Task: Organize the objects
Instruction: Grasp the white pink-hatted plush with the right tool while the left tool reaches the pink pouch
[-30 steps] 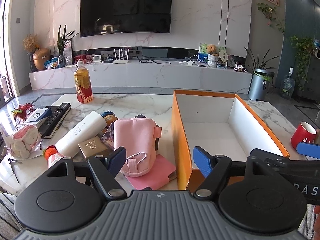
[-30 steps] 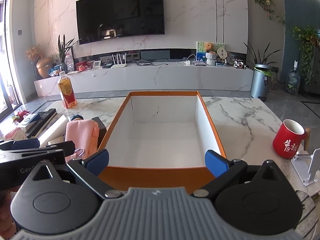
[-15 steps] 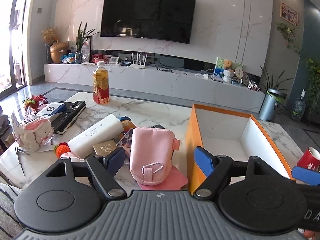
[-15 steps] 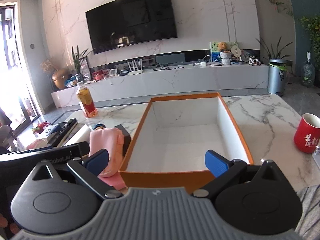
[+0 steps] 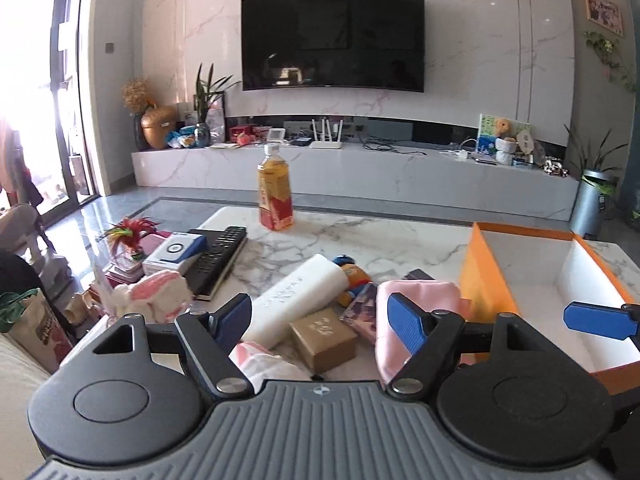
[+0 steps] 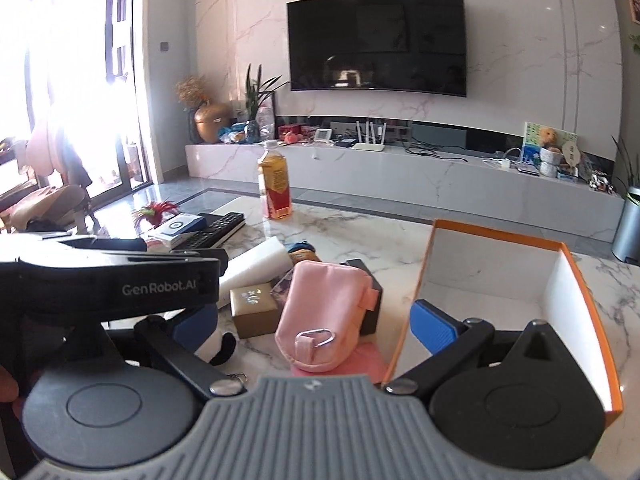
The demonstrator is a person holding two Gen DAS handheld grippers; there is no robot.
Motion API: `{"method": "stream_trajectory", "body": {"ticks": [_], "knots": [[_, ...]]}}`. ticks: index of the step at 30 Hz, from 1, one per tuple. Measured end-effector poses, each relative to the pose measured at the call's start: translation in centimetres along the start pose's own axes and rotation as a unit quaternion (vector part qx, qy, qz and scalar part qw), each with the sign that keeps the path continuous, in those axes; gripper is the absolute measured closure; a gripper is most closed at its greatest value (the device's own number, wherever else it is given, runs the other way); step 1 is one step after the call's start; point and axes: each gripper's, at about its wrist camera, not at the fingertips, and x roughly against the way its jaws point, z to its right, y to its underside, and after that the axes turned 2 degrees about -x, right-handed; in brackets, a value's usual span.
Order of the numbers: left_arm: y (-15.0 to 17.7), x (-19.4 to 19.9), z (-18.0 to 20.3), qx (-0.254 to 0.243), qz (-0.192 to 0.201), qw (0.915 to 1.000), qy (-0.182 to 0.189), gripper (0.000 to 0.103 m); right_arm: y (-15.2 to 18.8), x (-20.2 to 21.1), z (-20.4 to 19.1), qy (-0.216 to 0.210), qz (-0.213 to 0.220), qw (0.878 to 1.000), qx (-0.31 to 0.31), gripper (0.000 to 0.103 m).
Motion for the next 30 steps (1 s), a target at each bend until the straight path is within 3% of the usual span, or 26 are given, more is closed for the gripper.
{"method": "stream_trajectory", "body": {"ticks": [3, 7, 9, 11, 16, 23, 30], "knots": [[0.1, -1.3, -2.5, 0.021, -0.045, 0.9972, -0.056, 0.013, -0.4, -2.7, -1.8, -0.024, -0.015, 0.999, 0.015, 0.001], [0.6, -2.2, -7.4, 0.116, -0.059, 0.986, -0.104, 0.009, -1.4, -7.4, -4.6, -0.069, -0.063, 0.995, 0.033, 0.001], [0.9, -2.1, -9.6, 0.168, -0.059, 0.979, -0.098, 0.009, -1.6, -9.6, -6.1, -0.083, -0.087, 0.992, 0.046, 0.001], [1.1, -2.2, -10.9, 0.19, -0.07, 0.9742, -0.1, 0.009, -1.4, -11.9, -7.7, -0.098, -0.114, 0.987, 0.058, 0.001], [1.8, -3.8, -12.1, 0.191, -0.119, 0.9696, -0.096, 0.009, 0.2, -15.5, -10.6, -0.119, -0.165, 0.976, 0.079, 0.001], [2.9, -5.3, -12.3, 0.201, -0.157, 0.9642, -0.073, 0.009, 2.0, -19.1, -12.1, -0.1, -0.192, 0.971, 0.096, 0.002], [3.1, -5.4, -12.5, 0.211, -0.162, 0.9619, -0.064, 0.009, 3.2, -19.9, -12.4, -0.098, -0.186, 0.972, 0.1, 0.024]]}}
